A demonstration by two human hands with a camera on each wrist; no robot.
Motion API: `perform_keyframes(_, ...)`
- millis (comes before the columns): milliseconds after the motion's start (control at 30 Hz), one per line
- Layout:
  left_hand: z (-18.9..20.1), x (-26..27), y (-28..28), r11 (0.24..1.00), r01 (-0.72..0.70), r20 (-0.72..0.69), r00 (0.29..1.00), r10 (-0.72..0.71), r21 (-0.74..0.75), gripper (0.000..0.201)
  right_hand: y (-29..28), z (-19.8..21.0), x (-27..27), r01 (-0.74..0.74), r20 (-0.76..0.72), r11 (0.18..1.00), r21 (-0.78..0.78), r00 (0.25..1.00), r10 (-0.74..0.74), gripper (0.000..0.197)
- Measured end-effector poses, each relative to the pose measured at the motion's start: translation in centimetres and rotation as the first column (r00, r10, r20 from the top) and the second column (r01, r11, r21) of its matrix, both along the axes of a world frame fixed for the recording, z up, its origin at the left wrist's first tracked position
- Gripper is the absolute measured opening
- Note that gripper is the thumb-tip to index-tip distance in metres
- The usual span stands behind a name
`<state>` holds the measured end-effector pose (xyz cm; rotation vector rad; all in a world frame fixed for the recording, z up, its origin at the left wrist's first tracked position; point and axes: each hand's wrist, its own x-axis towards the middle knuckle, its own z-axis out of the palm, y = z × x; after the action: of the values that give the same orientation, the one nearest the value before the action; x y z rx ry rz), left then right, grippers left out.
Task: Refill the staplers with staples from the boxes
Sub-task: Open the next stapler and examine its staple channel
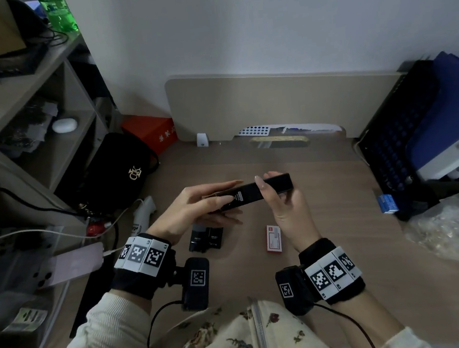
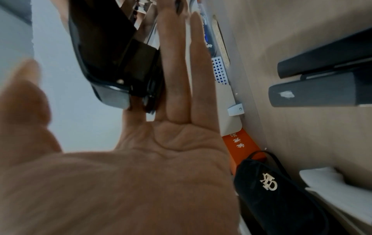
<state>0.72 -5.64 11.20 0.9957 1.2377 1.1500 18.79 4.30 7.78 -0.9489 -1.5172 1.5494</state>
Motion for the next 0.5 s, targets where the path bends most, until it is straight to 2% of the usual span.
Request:
perform_keyframes(100,-0.1,0.3,0.4,0.999,0.016,-0.186,0.982,-0.025,-0.049,0.051,0.1,-0.6,0.1,-0.041,0.111,0.998,0.045,0.993,0.036,0.054)
perform_keyframes(167,-0.4,0.6,0.6,0.999,0.011,-0.299,0.954,-0.024,-0.044,0.039,0.1,-1.0,0.2,-0.103,0.171,0.994,0.039,0.981,0.095,0.056)
perform_keyframes(233,-0.6,0.7,0.7,0.997,-0.067,-0.353,0.934,0.051,-0.034,0.026,0.2,-1.2,0.3,-0.182,0.23,0.982,0.04,0.958,0.168,0.063)
perform_keyframes(333,-0.7,0.2,0.4,0.995,-0.092,-0.334,0.94,0.07,-0.049,0.034,0.7,-1.6,0.8,-0.295,0.294,0.955,-0.001,0.913,0.283,0.06)
perform_keyframes(400,-0.6,-0.3,0.2,0.993,-0.083,-0.302,0.952,0.053,-0.085,0.031,1.0,-2.1,1.3,-0.363,0.338,0.932,-0.015,0.875,0.346,0.055)
perform_keyframes(500,-0.5,-0.7,-0.1,0.994,-0.037,-0.233,0.972,0.012,-0.103,0.02,1.2,-2.4,1.9,-0.349,0.423,0.935,0.056,0.857,0.295,0.034)
